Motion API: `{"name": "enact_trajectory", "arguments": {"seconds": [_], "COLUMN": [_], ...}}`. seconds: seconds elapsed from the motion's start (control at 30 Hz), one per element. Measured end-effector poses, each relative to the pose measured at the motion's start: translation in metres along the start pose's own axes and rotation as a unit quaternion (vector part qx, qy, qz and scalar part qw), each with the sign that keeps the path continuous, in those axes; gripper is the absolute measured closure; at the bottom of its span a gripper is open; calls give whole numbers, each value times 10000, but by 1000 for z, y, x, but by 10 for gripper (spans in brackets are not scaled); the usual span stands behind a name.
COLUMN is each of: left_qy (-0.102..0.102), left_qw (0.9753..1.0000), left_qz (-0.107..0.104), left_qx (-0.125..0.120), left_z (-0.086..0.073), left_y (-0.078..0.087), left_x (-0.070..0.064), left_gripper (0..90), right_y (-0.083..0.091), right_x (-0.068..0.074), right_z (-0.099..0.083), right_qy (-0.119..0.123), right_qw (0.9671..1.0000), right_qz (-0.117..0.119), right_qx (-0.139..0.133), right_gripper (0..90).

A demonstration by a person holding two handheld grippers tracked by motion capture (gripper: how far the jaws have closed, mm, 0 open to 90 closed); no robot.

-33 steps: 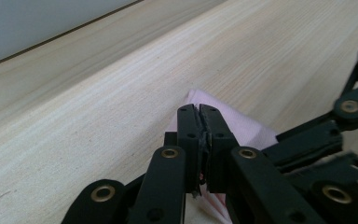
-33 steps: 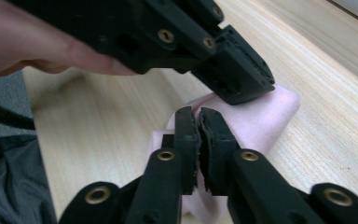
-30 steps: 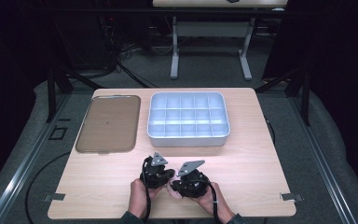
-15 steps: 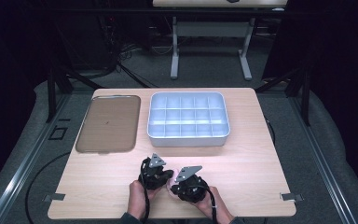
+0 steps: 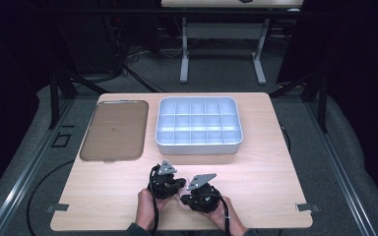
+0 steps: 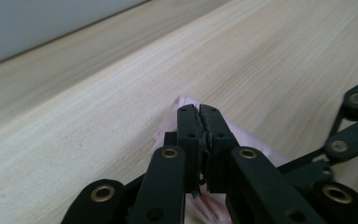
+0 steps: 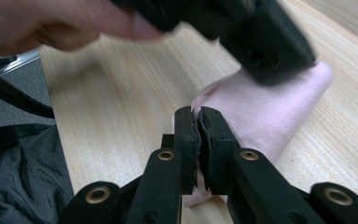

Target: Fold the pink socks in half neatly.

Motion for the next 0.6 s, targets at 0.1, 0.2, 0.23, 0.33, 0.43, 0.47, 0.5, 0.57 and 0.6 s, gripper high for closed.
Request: {"name": "enact_trajectory", "arguments": {"seconds": [0.1, 0.2, 0.23, 0.33, 0.43, 0.47, 0.5, 0.57, 0.6], "left_qy": [48, 50, 62, 101, 96, 93, 90, 58, 48], "left_qw": [10000, 10000, 10000, 9999, 9999, 9999, 9999, 10000, 10000], "left_qz": [-22, -11, -14, 2, 14, 19, 29, 68, 76], "left_qx": [23, 12, 9, -25, -27, -42, -43, -30, -36], "left_z": [-1, -2, -2, -2, -2, -2, -2, -2, -2], "left_y": [0, -1, -1, -1, -2, -2, -2, -2, -2], "left_x": [2, 2, 3, 2, 2, 3, 3, 2, 2], "left_gripper": [885, 888, 888, 889, 890, 890, 890, 891, 891], "right_y": [0, 3, 6, 15, 30, 33, 34, 30, 26], "right_x": [-1, -4, -6, -13, -27, -32, -37, -41, -41], "right_z": [0, 1, 2, 4, 11, 14, 16, 19, 19], "right_qy": [-84, -291, -350, -477, -839, -997, -1175, -1351, -1380], "right_qw": [9999, 9986, 9978, 9968, 9955, 9942, 9923, 9903, 9902], "right_qz": [92, 447, 554, 628, 392, 286, 159, 103, 62], "right_qx": [11, 66, 79, 125, -172, -287, -352, -310, -204], "right_gripper": [833, 745, 725, 691, 679, 670, 664, 643, 620]}}
Point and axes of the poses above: each handheld gripper's, and its own axes: y roughly backward along the jaws, z roughly out of its top, x roughly to its left, the point moved 7 cm from there along -y, roughly forward along the jaws, and after that the axes turned 3 degrees about -z, right-handed, at the moved point
